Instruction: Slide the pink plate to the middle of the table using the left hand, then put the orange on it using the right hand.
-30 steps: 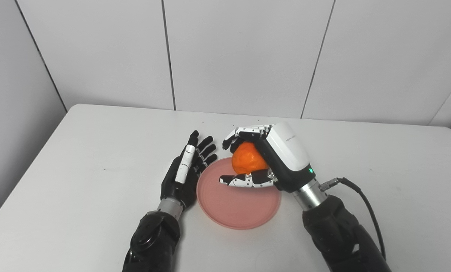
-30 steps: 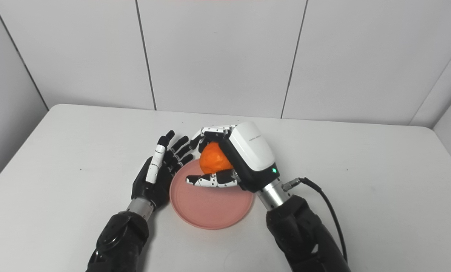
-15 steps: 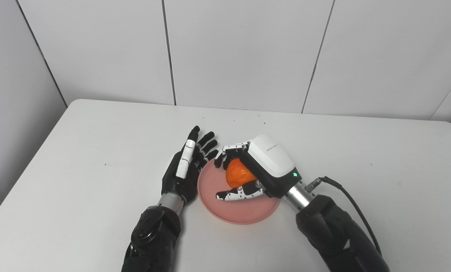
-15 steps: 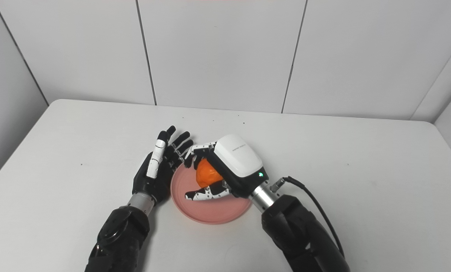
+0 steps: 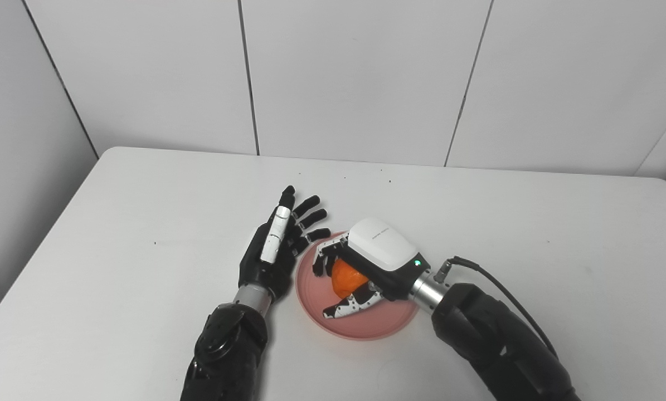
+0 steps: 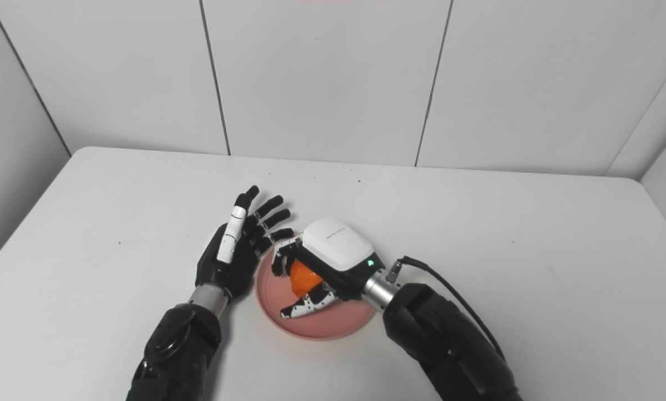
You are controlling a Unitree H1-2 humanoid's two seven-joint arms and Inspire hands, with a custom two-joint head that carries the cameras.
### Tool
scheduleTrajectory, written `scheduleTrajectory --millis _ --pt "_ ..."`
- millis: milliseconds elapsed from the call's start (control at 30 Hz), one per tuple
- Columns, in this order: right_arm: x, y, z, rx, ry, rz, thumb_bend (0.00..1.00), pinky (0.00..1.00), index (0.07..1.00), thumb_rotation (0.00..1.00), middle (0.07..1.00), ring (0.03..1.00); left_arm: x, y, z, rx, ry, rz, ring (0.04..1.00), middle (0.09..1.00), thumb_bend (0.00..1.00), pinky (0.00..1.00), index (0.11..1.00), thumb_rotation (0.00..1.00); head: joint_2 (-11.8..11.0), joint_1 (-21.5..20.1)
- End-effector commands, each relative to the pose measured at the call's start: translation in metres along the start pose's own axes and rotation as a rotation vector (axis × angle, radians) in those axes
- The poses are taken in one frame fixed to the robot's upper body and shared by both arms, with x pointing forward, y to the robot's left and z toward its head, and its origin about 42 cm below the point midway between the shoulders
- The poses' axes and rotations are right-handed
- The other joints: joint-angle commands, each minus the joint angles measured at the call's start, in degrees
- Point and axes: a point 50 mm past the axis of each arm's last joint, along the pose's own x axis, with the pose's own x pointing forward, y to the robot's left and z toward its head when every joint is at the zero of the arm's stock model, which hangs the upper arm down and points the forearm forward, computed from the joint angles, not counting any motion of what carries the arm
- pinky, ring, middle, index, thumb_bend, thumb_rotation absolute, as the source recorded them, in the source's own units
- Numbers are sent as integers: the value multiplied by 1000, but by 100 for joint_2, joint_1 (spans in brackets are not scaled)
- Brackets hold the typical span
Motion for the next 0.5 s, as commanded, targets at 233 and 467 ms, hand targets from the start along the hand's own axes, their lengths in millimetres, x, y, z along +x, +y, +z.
scheduleTrajectory --millis 233,467 --pt "18 -35 7 -45 -93 -70 496 205 499 168 441 272 -1 0 -5 5 26 -7 820 866 793 739 1000 711 29 -30" --pt "18 -40 8 -67 -90 -78 495 208 499 181 447 270 -1 1 -7 -30 20 -12 867 904 786 795 1000 686 37 -40"
